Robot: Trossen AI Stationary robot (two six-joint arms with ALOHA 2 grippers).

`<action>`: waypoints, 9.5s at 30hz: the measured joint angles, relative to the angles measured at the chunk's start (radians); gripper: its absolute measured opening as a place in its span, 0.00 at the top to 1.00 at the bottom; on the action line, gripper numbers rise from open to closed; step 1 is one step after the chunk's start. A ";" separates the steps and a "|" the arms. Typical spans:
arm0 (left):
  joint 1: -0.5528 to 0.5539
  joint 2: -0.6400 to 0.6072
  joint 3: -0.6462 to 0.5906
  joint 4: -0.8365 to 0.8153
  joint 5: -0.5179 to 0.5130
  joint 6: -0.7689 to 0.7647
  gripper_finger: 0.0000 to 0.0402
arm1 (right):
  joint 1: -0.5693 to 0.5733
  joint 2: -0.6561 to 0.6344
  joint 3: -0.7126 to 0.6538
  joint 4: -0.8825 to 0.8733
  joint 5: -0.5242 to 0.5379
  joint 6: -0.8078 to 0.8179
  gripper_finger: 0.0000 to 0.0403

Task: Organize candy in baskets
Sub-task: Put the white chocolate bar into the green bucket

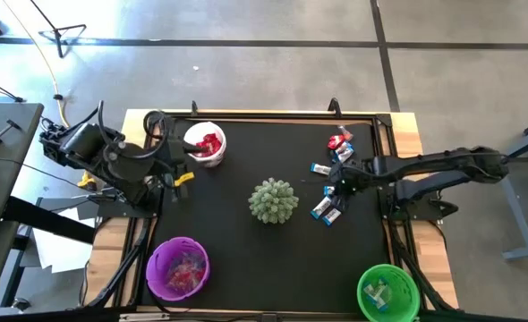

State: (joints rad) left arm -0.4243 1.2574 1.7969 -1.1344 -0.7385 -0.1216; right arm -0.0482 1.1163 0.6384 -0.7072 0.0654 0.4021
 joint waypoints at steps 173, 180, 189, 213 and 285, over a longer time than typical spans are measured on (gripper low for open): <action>0.261 -0.027 0.000 -0.343 0.091 -0.223 0.75 | 0.440 0.592 0.688 -0.721 0.270 1.556 0.74; 0.261 -0.028 0.000 -0.343 0.109 -0.228 0.75 | 0.434 0.512 0.592 -0.606 0.230 1.527 0.74; 0.246 -0.028 0.000 -0.343 0.180 -0.270 0.75 | 0.436 0.294 0.274 -0.208 0.143 1.420 0.74; 0.143 -0.027 0.000 -0.343 0.180 -0.376 0.75 | 0.376 0.408 0.230 -0.194 -0.013 -0.520 0.74; 0.128 -0.027 0.000 -0.366 0.179 -0.196 0.75 | 0.620 0.303 0.847 -0.390 -0.422 0.956 1.00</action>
State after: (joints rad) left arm -0.2962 1.2304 1.7969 -1.5009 -0.5594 -0.3181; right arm 0.5720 1.4193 1.4857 -1.0973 -0.3561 1.3580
